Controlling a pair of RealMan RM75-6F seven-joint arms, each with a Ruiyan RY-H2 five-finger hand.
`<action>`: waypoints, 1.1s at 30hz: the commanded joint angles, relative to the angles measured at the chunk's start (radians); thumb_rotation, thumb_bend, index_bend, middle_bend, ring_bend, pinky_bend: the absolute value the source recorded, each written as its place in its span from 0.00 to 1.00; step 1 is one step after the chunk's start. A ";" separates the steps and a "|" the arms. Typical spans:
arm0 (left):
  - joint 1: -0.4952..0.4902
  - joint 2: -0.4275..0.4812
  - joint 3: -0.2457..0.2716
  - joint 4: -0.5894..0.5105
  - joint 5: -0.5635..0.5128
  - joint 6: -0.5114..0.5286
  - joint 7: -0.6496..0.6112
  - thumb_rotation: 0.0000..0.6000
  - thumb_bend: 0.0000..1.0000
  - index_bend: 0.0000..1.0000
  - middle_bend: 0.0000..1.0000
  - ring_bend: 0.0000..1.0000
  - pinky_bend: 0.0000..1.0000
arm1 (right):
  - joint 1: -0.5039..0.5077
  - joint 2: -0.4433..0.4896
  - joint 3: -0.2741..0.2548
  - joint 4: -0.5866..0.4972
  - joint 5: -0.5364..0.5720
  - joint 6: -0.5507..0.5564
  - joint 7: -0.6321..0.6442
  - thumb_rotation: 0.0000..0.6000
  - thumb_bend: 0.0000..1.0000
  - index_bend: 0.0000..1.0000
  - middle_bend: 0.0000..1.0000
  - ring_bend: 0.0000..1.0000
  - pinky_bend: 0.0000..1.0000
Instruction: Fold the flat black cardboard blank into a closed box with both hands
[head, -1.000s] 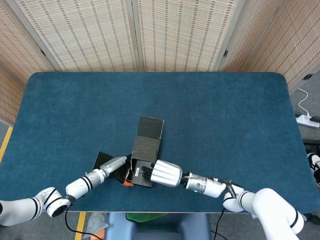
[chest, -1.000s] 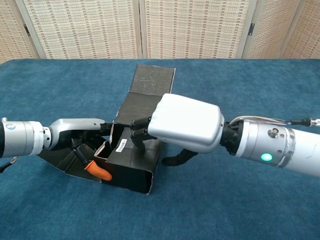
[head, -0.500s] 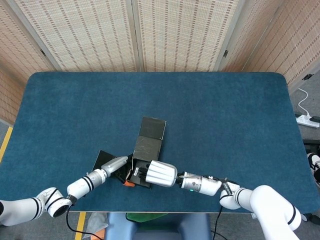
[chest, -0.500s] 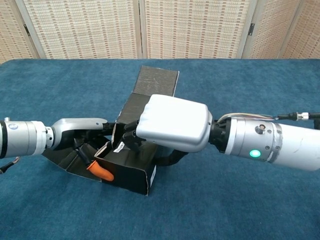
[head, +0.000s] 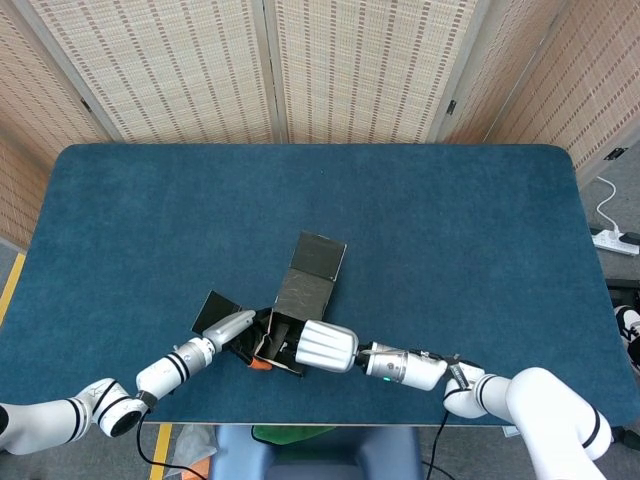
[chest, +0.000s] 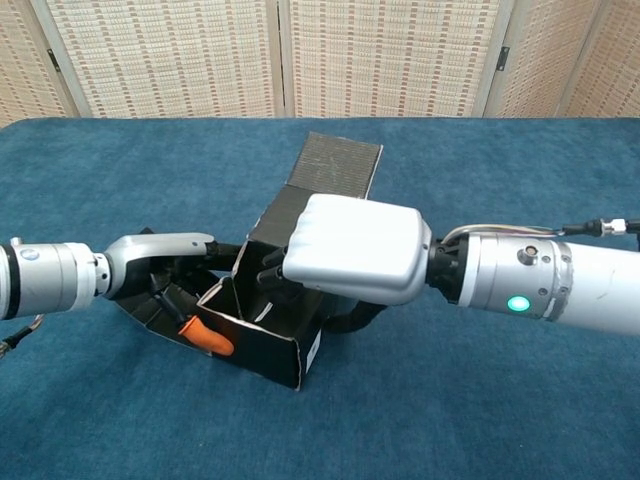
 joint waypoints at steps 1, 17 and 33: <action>0.001 -0.001 -0.002 -0.002 -0.003 -0.003 0.001 1.00 0.17 0.22 0.26 0.53 0.58 | 0.001 0.002 -0.002 -0.006 0.002 -0.009 -0.004 1.00 0.14 0.47 0.49 0.77 1.00; 0.013 -0.012 -0.016 0.001 -0.021 -0.017 -0.003 1.00 0.17 0.29 0.32 0.54 0.59 | 0.002 0.018 -0.004 -0.051 0.015 -0.054 -0.012 1.00 0.15 0.72 0.74 0.79 1.00; 0.048 -0.024 -0.034 0.015 -0.052 0.027 0.061 1.00 0.17 0.27 0.32 0.53 0.58 | 0.000 0.023 -0.004 -0.001 -0.011 -0.001 0.001 1.00 0.14 0.82 0.73 0.79 1.00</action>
